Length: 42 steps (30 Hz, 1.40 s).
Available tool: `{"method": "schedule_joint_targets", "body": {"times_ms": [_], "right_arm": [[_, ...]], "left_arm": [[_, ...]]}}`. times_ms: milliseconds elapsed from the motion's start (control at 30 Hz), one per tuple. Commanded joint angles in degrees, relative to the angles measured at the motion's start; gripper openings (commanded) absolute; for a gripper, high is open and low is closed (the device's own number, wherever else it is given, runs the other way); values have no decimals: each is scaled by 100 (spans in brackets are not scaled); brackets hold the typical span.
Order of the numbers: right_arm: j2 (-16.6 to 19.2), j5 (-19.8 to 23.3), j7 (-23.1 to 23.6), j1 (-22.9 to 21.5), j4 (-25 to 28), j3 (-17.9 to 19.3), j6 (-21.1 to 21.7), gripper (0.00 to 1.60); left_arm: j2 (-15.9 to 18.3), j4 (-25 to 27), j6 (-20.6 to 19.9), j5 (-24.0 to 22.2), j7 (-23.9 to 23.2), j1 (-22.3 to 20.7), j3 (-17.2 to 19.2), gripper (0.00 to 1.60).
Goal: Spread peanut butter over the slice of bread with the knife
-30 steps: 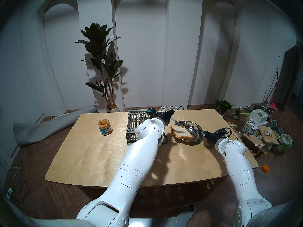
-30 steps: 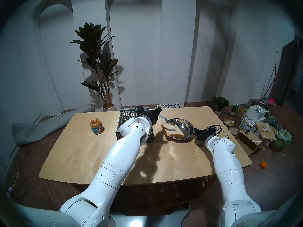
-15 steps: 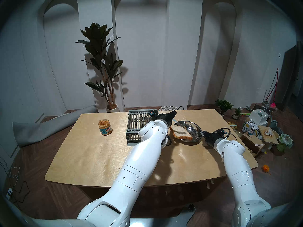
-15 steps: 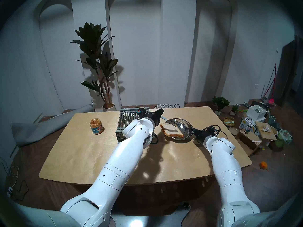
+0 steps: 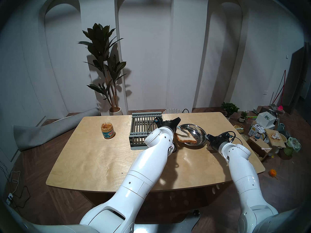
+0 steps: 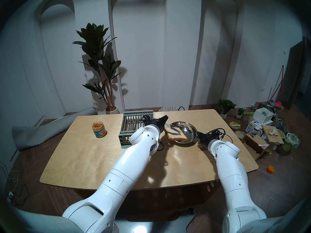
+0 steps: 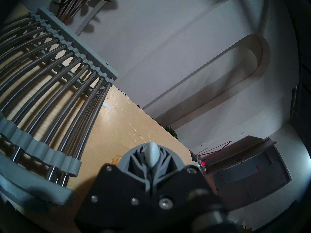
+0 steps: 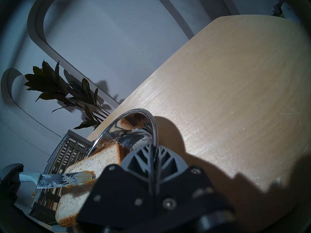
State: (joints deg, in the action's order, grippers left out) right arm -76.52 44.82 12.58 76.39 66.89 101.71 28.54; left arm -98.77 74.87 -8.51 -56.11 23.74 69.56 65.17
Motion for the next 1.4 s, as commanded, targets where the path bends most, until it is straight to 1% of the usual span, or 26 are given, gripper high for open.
{"method": "schedule_joint_targets", "body": {"times_ms": [0,67,267,467,633,800,967,1033,1067,1367], "right_arm": [[52,6,54,-52,124,33,-54,0],[54,9,55,-52,128,37,-52,0],[56,24,61,-64,130,56,-49,0],[50,57,72,-69,137,87,-52,0],[53,68,106,-61,142,106,-91,0],[51,87,114,-49,162,130,-93,0],[39,94,93,-42,184,148,-99,0],[32,61,91,-35,186,144,-192,0],[18,88,50,-34,202,163,-133,0],[-21,105,17,-1,241,196,-158,0]], "left_arm": [[-88,-57,177,27,102,-192,-20,0],[-97,-78,171,61,121,-197,-23,0],[-62,-48,106,296,393,-263,-180,0],[-108,-182,69,338,557,-337,-248,0],[-147,-331,91,200,520,-336,-173,0],[-133,-387,130,232,528,-341,-190,0],[-102,-328,129,238,575,-312,-175,0],[-87,-297,128,251,606,-290,-172,0],[-88,-274,145,232,603,-265,-149,0],[-31,-171,182,123,546,-122,-78,0]]}}
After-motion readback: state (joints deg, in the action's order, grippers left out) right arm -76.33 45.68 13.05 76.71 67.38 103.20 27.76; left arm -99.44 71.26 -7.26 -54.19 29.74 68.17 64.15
